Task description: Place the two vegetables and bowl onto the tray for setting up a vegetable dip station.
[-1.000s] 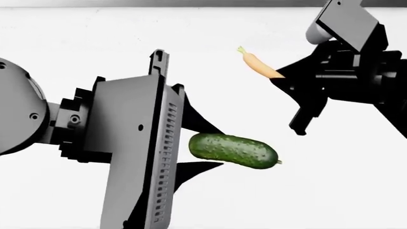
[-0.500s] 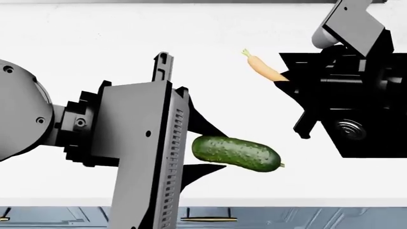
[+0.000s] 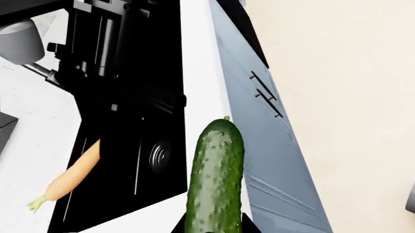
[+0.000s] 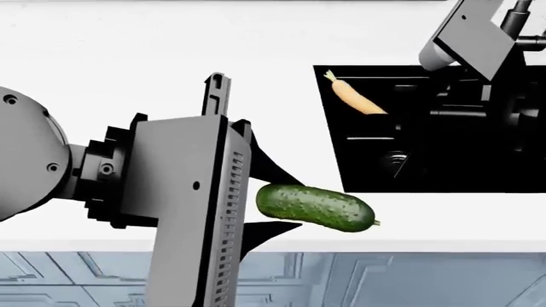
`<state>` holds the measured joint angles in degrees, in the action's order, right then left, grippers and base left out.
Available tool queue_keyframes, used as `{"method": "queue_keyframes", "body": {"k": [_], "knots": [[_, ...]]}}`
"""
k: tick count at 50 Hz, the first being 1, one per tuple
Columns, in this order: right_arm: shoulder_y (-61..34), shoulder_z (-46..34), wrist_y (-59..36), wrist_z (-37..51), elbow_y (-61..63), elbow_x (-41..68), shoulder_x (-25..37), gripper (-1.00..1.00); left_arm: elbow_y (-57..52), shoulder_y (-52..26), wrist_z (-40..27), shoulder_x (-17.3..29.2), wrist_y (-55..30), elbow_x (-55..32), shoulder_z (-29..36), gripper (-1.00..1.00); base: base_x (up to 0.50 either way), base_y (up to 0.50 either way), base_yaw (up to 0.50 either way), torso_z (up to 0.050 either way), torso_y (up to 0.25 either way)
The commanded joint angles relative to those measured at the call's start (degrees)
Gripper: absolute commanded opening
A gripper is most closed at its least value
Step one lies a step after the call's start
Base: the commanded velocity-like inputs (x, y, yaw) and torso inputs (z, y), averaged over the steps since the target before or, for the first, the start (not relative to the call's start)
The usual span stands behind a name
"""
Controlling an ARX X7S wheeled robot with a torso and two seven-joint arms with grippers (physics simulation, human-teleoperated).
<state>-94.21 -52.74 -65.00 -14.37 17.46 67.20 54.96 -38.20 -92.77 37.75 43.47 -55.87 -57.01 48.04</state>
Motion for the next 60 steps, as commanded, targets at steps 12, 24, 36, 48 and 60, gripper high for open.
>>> {"method": "queue_keyframes", "body": {"k": [12, 24, 36, 48, 60], "knots": [[0.9, 0.6, -0.1, 0.9, -0.1, 1.1, 1.0, -1.0, -0.3, -0.6, -1.3, -0.2, -0.1, 0.4, -0.2, -1.0, 0.0, -0.5, 0.0, 0.0, 0.0], [1.0, 0.9, -0.4, 1.9, 0.5, 2.1, 1.3, -1.0, -0.9, -0.6, -1.7, 0.3, -0.1, -0.1, -0.5, -1.0, 0.0, -0.5, 0.0, 0.0, 0.001], [1.1, 1.0, -0.2, 2.1, 0.4, 2.3, 1.2, -1.0, -0.7, -0.2, -1.7, 0.4, 0.6, 0.3, -0.3, -1.0, 0.0, -0.5, 0.0, 0.0, 0.0], [0.7, 1.2, -1.0, 2.8, 0.8, 3.0, 1.2, -1.0, -1.1, 0.0, -2.1, 1.0, 0.7, -0.2, -0.7, -1.0, 0.0, -0.5, 0.0, 0.0, 0.0], [1.0, 0.9, -0.6, 2.6, 1.3, 2.6, 1.3, -1.0, -1.6, 0.0, -2.3, 1.5, 0.9, -0.3, -0.8, -1.0, 0.0, -0.5, 0.0, 0.001, 0.001]]}}
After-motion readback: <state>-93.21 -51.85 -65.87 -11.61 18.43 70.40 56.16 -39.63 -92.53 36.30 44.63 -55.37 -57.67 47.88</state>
